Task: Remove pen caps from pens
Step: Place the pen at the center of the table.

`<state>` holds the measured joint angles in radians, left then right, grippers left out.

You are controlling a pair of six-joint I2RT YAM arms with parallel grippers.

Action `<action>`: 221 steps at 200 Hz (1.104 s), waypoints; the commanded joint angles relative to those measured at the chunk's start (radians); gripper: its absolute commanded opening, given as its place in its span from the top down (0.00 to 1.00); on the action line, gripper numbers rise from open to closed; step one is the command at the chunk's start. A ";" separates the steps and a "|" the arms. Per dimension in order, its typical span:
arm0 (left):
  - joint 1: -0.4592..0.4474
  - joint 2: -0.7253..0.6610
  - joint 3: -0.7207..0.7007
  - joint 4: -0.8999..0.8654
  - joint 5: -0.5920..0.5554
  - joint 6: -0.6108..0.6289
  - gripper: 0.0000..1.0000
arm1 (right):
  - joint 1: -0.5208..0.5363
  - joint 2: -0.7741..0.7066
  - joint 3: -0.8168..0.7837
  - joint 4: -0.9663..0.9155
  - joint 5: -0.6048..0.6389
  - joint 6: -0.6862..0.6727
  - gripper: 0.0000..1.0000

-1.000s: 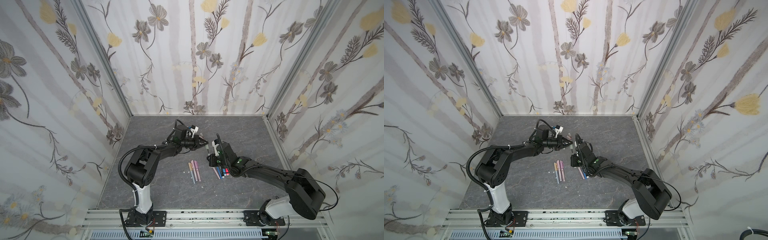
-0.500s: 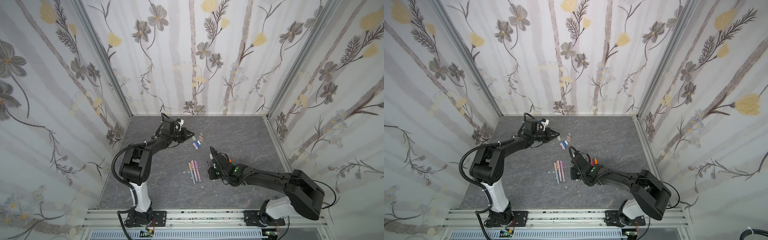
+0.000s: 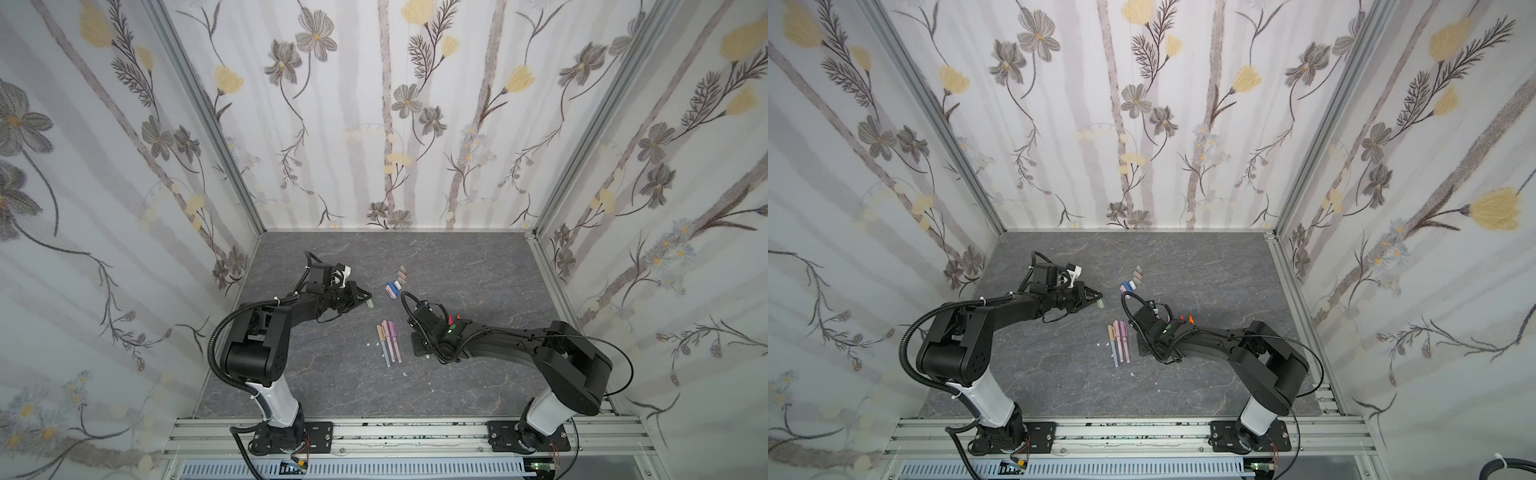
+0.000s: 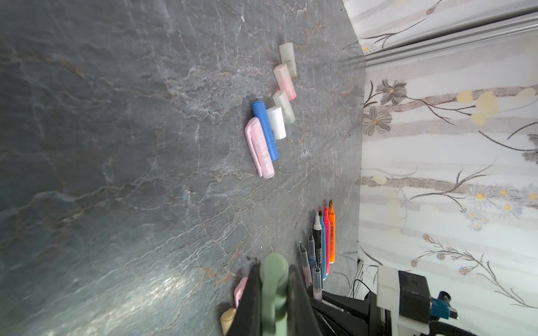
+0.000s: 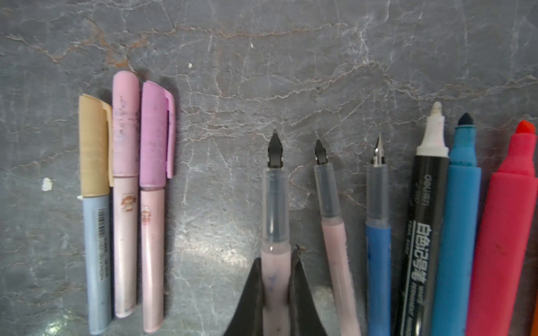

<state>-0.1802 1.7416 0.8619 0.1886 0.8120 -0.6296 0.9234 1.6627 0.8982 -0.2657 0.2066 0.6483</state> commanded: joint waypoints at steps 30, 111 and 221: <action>0.002 -0.005 -0.011 0.053 0.011 0.006 1.00 | 0.008 0.029 0.032 -0.064 0.065 -0.005 0.84; 0.002 0.001 0.006 0.053 0.018 0.000 1.00 | 0.013 0.048 0.074 -0.133 0.127 -0.024 0.78; -0.045 0.176 0.054 0.206 -0.035 -0.091 0.99 | -0.023 -0.120 0.101 -0.144 0.162 -0.052 0.76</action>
<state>-0.2165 1.8713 0.8814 0.2939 0.8036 -0.6697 0.9085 1.5810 1.0004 -0.4091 0.3470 0.6006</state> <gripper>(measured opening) 0.097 0.238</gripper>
